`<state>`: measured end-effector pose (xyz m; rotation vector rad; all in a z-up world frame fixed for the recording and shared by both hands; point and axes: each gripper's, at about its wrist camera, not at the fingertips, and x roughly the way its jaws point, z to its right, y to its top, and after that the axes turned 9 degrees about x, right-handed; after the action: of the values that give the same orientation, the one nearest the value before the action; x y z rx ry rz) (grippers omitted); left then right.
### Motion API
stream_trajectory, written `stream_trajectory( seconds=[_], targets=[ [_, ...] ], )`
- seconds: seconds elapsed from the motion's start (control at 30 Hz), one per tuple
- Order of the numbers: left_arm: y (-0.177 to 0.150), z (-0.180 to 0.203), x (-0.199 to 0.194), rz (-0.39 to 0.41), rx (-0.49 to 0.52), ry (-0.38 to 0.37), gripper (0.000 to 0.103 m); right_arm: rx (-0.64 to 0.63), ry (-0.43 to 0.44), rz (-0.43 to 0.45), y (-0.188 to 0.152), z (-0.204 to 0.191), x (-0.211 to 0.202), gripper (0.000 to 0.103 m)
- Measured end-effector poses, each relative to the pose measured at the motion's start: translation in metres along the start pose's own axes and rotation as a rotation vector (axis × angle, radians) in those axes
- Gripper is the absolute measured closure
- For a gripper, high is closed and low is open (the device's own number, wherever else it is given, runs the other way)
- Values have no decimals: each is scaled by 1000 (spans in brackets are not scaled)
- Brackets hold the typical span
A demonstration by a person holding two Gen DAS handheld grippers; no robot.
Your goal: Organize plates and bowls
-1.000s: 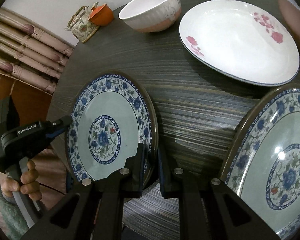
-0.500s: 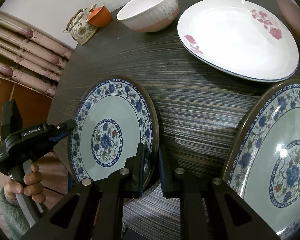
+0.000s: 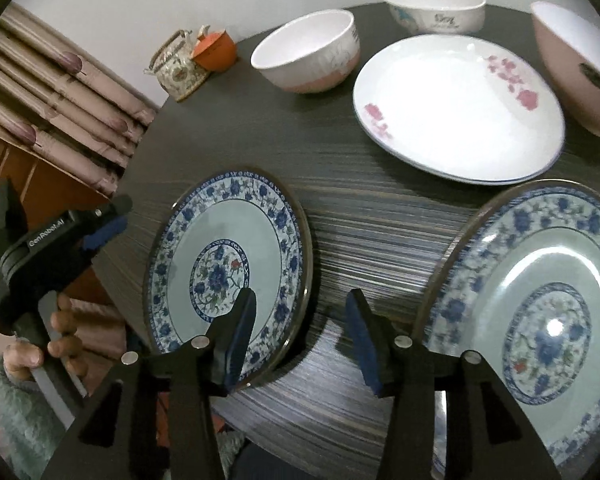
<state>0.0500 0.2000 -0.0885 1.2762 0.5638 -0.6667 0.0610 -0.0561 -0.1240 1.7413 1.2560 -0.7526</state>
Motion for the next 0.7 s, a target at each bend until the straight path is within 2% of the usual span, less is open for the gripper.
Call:
stream_trajectory(
  seconds=[0.13, 0.2, 0.27, 0.43, 0.57, 0.7],
  targets=[
    [-1, 24, -9, 46, 106, -4, 61, -1, 3, 29, -5, 7, -19, 58],
    [-2, 37, -11, 42, 132, -1, 59, -2, 3, 47, -9, 12, -30, 58],
    [-3, 48, -16, 46, 153, -2, 53, -9, -1, 62, -13, 18, -40, 58],
    [-9, 77, -33, 64, 220, 10, 53, -7, -1, 107, -23, 39, -71, 58],
    [-15, 98, -41, 33, 207, -28, 53, 5, -2, 147, -28, 55, -93, 58],
    [-20, 120, -41, 11, 248, -9, 53, 43, 2, 183, -34, 75, -110, 58]
  ],
)
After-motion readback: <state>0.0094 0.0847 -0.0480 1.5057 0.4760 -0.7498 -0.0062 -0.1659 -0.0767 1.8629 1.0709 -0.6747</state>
